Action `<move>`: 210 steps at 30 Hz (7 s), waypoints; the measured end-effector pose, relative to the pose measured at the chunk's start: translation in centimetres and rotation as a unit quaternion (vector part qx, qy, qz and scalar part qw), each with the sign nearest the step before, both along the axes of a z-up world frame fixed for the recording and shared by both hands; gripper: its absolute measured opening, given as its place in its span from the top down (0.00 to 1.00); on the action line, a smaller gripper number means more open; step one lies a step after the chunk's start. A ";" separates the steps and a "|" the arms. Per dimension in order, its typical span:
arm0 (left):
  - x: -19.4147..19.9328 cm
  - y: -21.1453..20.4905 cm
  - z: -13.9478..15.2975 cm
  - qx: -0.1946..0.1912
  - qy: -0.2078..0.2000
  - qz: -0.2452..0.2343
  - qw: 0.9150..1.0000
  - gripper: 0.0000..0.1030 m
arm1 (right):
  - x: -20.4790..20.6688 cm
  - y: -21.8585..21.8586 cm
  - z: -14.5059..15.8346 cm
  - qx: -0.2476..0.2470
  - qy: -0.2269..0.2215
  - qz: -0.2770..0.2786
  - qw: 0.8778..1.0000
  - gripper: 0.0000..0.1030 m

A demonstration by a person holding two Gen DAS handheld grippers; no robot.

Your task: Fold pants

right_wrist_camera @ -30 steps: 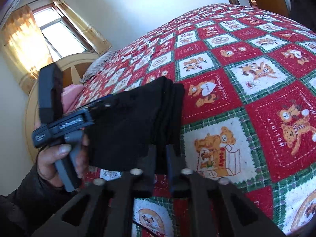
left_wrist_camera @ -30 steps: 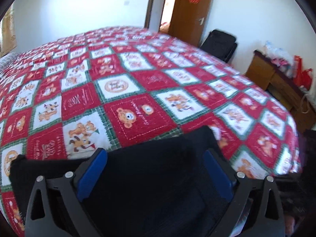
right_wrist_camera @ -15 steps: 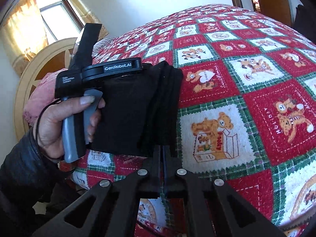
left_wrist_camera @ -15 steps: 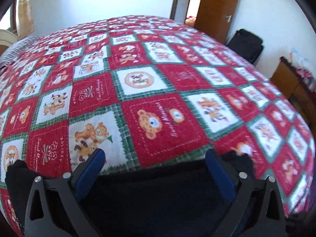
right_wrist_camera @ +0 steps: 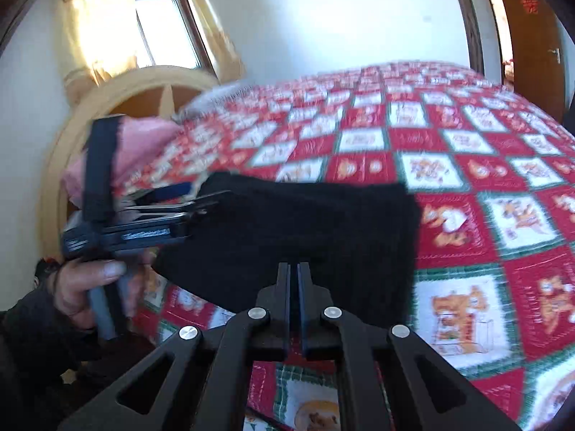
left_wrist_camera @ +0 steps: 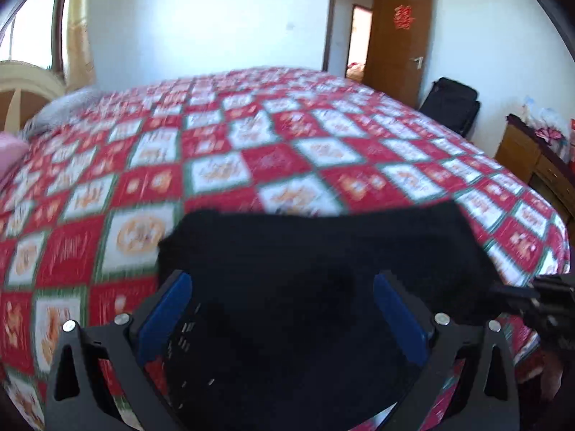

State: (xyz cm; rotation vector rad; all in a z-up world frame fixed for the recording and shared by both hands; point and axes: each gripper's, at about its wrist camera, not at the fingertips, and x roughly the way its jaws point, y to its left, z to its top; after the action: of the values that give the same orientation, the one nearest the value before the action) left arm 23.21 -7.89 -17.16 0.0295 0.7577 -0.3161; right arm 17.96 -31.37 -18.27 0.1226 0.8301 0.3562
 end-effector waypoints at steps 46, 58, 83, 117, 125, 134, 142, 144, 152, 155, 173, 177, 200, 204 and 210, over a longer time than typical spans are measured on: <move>1.3 5.6 -2.9 -0.097 0.030 -0.004 0.995 0.00 | 6.5 -6.3 -3.5 0.158 0.047 -0.081 0.983 0.50; 0.4 6.6 -1.8 -0.149 0.025 -0.032 0.988 0.79 | 5.4 -4.8 -1.3 0.149 0.004 -0.041 0.988 0.72; -1.8 22.0 -2.4 -0.086 -0.003 0.174 0.981 0.35 | 18.3 17.2 -0.6 0.068 0.027 0.113 0.991 0.73; -10.4 18.9 2.0 -0.043 -0.046 0.232 0.971 0.04 | 7.3 10.8 5.5 0.002 -0.055 0.067 0.996 0.34; -14.8 17.2 7.5 -0.016 -0.116 0.220 0.968 0.00 | -0.2 12.0 10.6 -0.003 -0.125 0.093 0.988 0.34; -16.8 16.2 9.3 -0.006 -0.142 0.215 0.966 0.00 | -5.3 14.0 13.9 -0.021 -0.186 0.119 0.975 0.32; -17.2 15.7 9.4 -0.001 -0.145 0.208 0.967 0.00 | -5.5 13.9 14.0 -0.017 -0.185 0.116 0.976 0.32; -17.1 15.7 9.3 -0.001 -0.143 0.209 0.967 0.00 | -5.4 13.9 13.9 -0.019 -0.183 0.116 0.976 0.32; -17.2 15.7 9.3 -0.001 -0.142 0.210 0.967 0.00 | -5.3 14.0 13.8 -0.020 -0.183 0.115 0.976 0.32; -17.1 15.7 9.2 -0.002 -0.141 0.209 0.968 0.00 | -5.2 14.0 13.7 -0.019 -0.184 0.116 0.976 0.32; -17.0 15.8 9.2 -0.002 -0.140 0.209 0.968 0.00 | -5.3 14.4 13.0 -0.018 -0.183 0.119 0.976 0.32; -17.0 15.8 9.2 -0.002 -0.140 0.209 0.968 0.00 | -5.3 14.5 12.8 -0.018 -0.181 0.121 0.976 0.32; -17.0 15.8 8.8 0.004 -0.132 0.206 0.970 0.00 | -5.4 14.6 13.0 -0.017 -0.185 0.125 0.975 0.32; -17.0 15.7 9.0 0.007 -0.137 0.206 0.969 0.00 | -5.5 14.6 12.9 -0.017 -0.185 0.124 0.975 0.32; -17.1 16.2 9.3 -0.018 -0.141 0.209 0.968 0.00 | -5.5 14.6 12.9 -0.018 -0.185 0.125 0.975 0.32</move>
State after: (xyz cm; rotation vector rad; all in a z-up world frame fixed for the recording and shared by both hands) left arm 6.12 8.31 -7.83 -0.1164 0.4587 0.0769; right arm 12.48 -16.81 -5.37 -0.0815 0.4821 0.5805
